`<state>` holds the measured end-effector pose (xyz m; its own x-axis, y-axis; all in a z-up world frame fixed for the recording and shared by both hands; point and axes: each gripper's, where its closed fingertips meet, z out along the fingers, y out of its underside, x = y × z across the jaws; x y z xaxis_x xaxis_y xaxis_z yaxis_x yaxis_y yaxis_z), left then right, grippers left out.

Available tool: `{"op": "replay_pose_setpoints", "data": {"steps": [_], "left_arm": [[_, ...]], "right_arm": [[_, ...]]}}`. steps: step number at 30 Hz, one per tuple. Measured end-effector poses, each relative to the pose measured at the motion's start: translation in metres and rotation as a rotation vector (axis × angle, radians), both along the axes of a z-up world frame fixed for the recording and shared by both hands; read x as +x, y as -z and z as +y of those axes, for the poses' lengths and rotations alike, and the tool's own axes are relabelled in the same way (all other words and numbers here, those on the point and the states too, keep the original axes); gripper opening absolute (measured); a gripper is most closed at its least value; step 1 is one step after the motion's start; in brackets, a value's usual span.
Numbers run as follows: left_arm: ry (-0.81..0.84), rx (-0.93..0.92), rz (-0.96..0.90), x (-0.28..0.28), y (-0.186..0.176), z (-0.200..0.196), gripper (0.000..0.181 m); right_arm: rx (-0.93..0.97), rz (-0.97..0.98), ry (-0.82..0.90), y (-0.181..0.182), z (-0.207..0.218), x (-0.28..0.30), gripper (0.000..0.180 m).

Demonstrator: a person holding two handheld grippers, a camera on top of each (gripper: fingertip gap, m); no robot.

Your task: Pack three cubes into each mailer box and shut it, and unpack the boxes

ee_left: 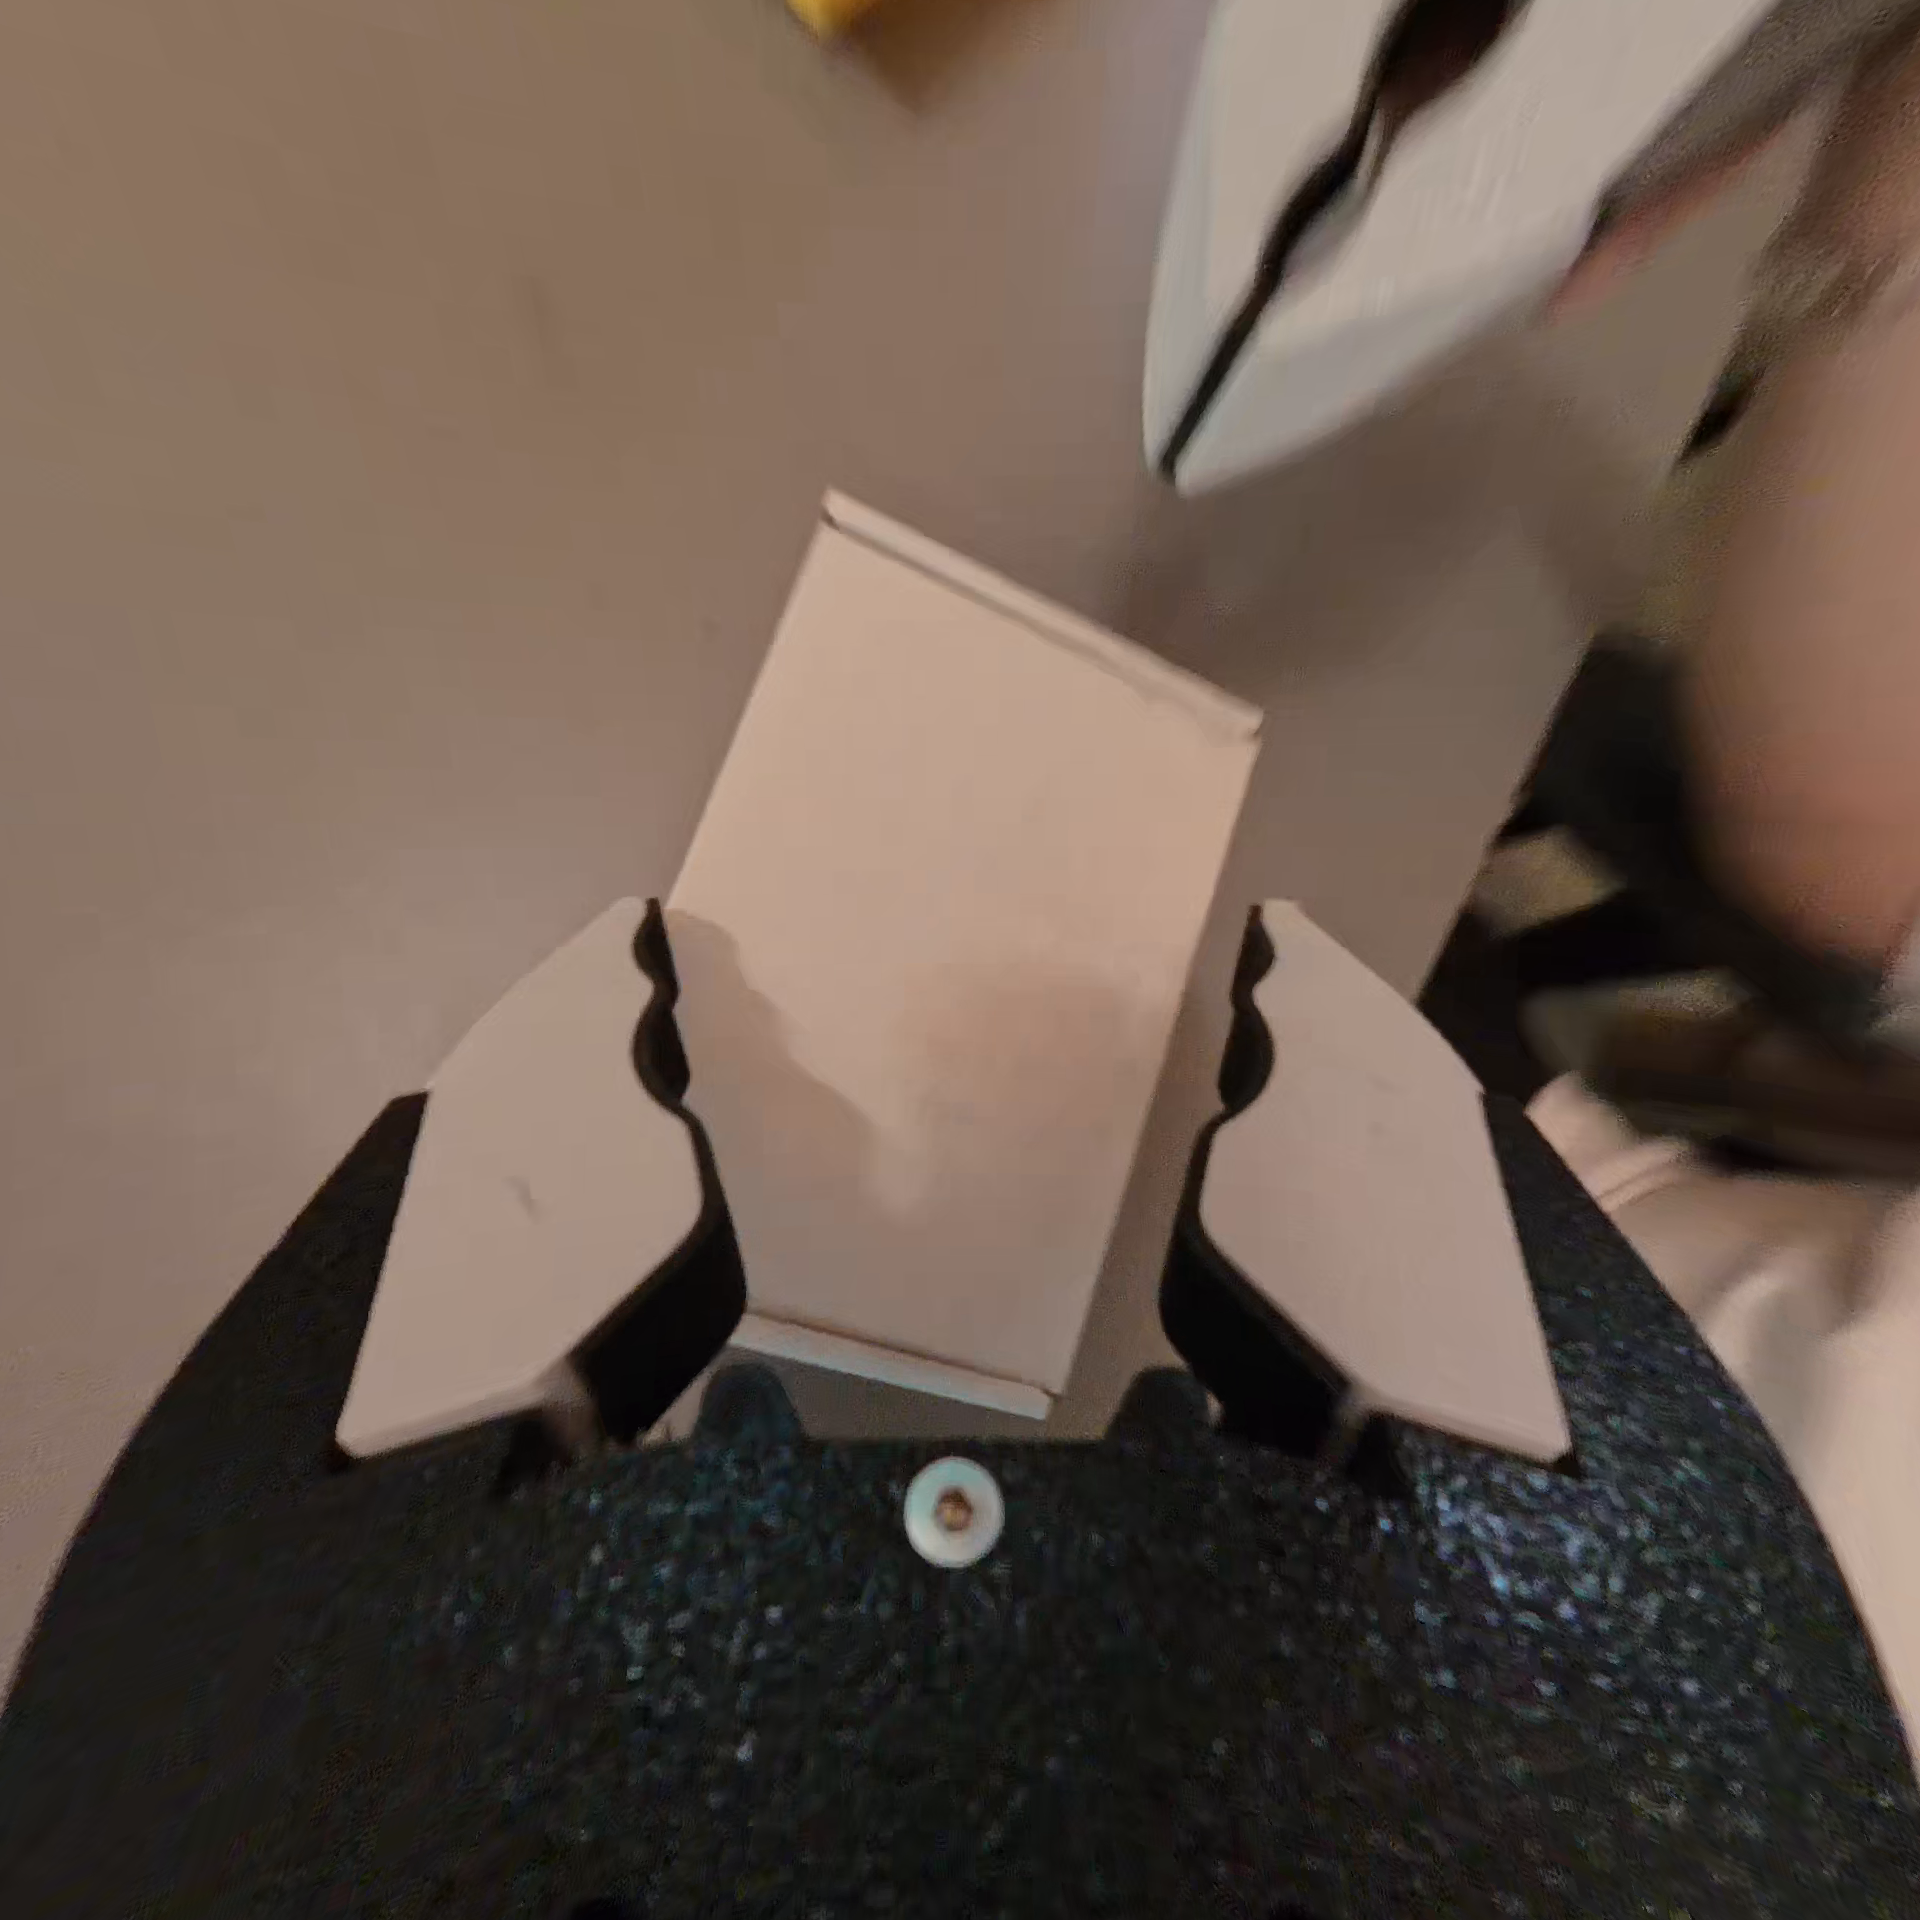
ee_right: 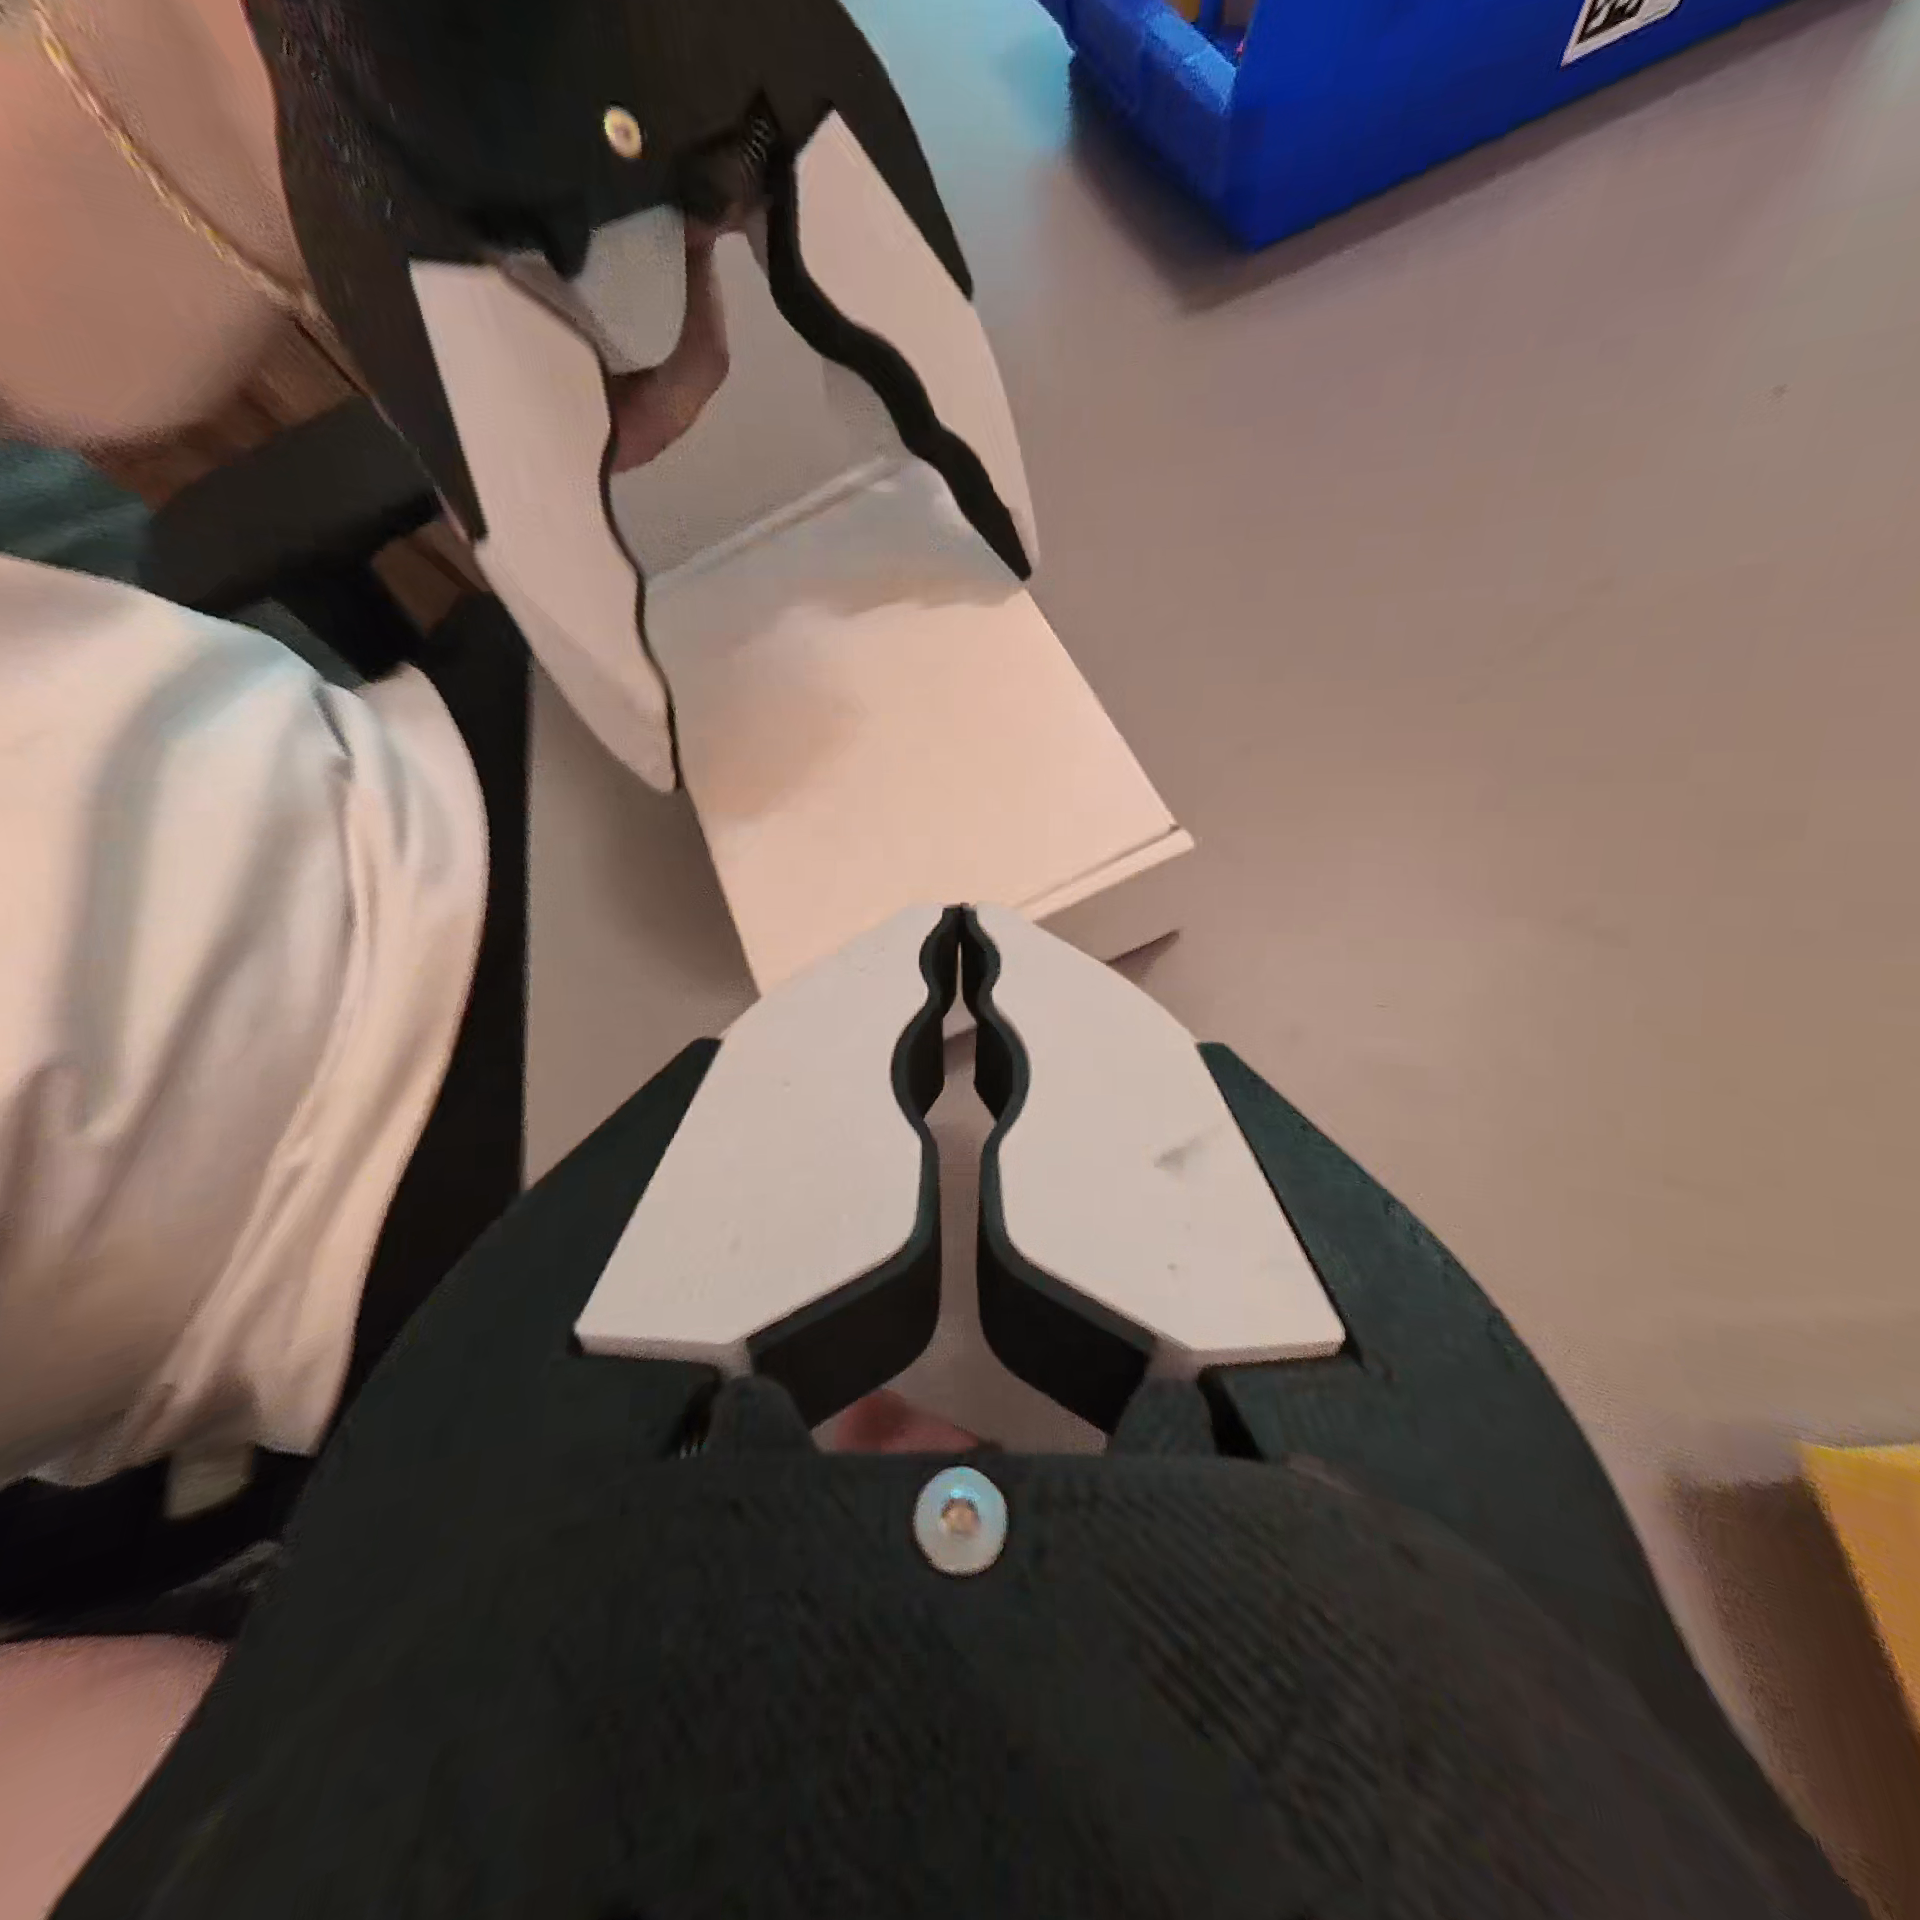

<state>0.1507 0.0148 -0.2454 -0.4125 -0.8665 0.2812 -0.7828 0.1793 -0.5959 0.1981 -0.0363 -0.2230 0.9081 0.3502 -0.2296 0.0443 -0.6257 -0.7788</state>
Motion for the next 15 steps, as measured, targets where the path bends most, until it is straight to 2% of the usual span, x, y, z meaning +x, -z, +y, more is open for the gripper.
{"op": "replay_pose_setpoints", "data": {"steps": [1,5,6,9,13,15], "left_arm": [[-0.073,-0.099,-0.015,0.0,-0.011,0.005,0.095],[-0.221,-0.369,-0.151,-0.012,-0.045,0.027,0.053],[-0.228,-0.401,-0.199,-0.018,-0.049,0.03,0.05],[-0.198,-0.394,-0.291,-0.041,-0.049,0.035,0.057],[-0.205,-0.191,-0.333,-0.067,-0.026,0.047,0.076],[-0.233,-0.13,-0.309,-0.076,-0.016,0.052,0.078]], "right_arm": [[0.002,0.053,0.001,-0.003,0.002,-0.003,0.0],[-0.033,0.156,-0.037,-0.002,0.003,-0.015,0.0],[-0.061,0.145,-0.041,0.003,0.001,-0.015,0.0],[-0.086,0.178,-0.049,0.007,0.004,-0.02,0.0],[-0.111,0.245,-0.008,0.011,0.01,-0.017,0.0],[-0.143,0.278,-0.005,0.015,0.007,-0.017,0.0]]}}
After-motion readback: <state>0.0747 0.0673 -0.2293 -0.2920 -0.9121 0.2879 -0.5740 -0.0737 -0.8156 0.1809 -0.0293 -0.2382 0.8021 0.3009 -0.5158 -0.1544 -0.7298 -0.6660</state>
